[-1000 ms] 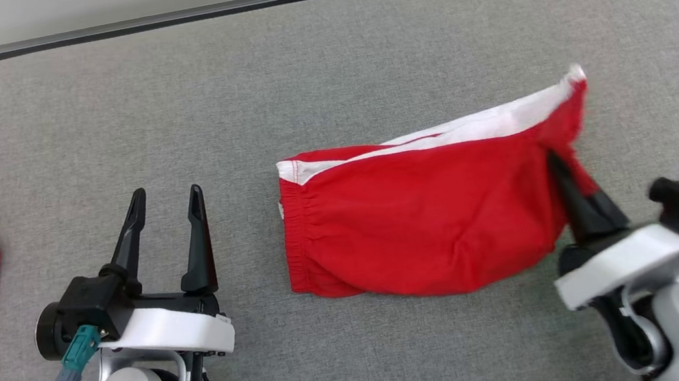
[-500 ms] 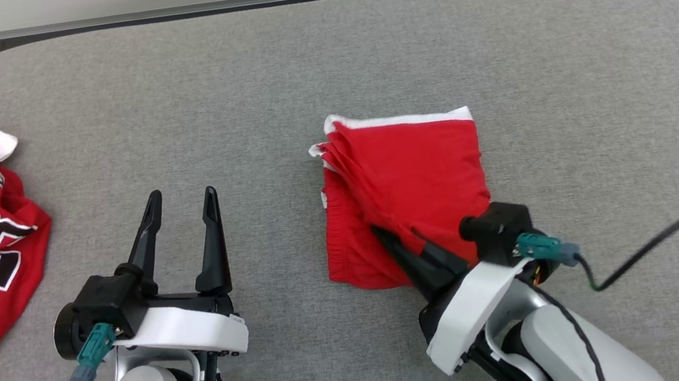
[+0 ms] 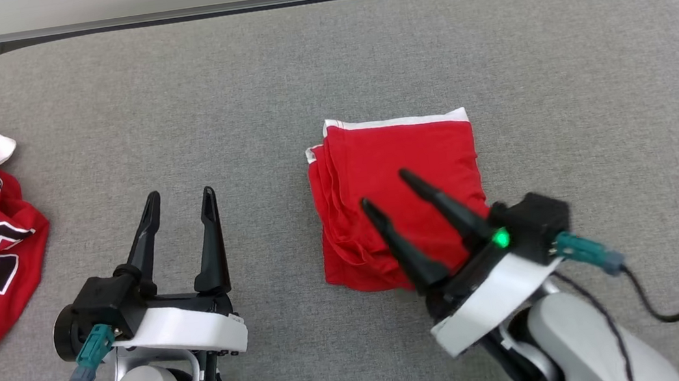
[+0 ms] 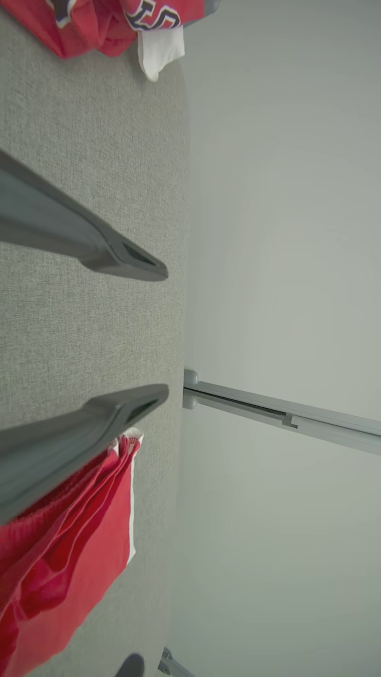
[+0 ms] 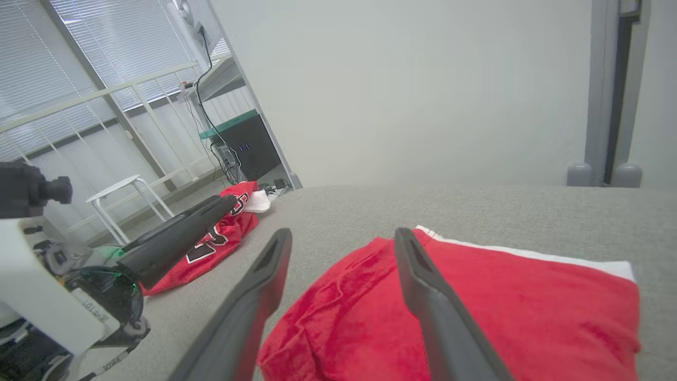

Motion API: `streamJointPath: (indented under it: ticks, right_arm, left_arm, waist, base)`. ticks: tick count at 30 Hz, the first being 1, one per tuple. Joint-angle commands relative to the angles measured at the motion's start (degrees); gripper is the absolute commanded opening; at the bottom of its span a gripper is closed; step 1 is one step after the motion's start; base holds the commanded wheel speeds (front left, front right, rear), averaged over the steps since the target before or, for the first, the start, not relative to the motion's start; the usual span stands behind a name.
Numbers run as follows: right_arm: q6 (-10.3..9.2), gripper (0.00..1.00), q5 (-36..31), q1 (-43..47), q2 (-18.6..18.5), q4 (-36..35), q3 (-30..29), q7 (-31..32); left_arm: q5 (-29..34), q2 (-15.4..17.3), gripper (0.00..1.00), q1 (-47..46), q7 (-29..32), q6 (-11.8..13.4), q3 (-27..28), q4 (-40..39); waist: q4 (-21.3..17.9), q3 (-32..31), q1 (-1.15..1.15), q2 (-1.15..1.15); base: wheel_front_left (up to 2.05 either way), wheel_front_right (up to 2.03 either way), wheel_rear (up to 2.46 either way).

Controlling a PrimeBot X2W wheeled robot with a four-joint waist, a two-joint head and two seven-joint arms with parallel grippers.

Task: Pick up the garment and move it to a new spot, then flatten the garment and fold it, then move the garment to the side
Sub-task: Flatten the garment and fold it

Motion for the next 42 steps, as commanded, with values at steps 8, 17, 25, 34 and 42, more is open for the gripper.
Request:
streamJointPath:
  ticks: [8,17,25,34,42]
  right_arm:
    - [0.0,1.0,-3.47,2.83,-1.69,-3.26,-12.52,-4.3]
    - [0.0,1.0,-9.82,9.79,-3.27,-4.62,-29.17,-2.88]
    - [0.0,1.0,-12.32,15.23,-2.84,-5.58,-33.24,-0.85]
    - [0.0,1.0,-13.5,22.06,-2.9,-6.85,-33.65,2.49]
    - [0.0,1.0,-13.94,26.63,-2.59,-9.62,-33.38,5.18]
  left_arm:
    - [1.12,0.91,1.0,-0.41,-0.31,0.78,0.75,-0.86]
    - [2.2,2.3,1.0,1.45,-0.34,1.43,1.46,-2.37]
    - [1.88,3.65,1.0,6.16,-0.33,1.9,2.24,-4.22]
    - [0.42,4.59,1.0,13.89,1.33,2.21,2.06,-5.54]
    - [0.0,5.11,1.0,18.12,3.08,3.1,1.83,-6.7]
  waist:
    - [-1.28,-0.28,0.0,0.0]
    - [-2.87,-1.65,0.0,0.0]
    - [-4.21,-5.85,0.0,0.0]
    - [-4.39,-12.91,0.0,0.0]
    - [-4.69,-16.65,0.0,0.0]
  base:
    - [0.0,0.0,0.0]
    - [0.0,0.0,0.0]
    - [0.0,0.0,0.0]
    - [0.0,0.0,0.0]
    - [0.0,0.0,0.0]
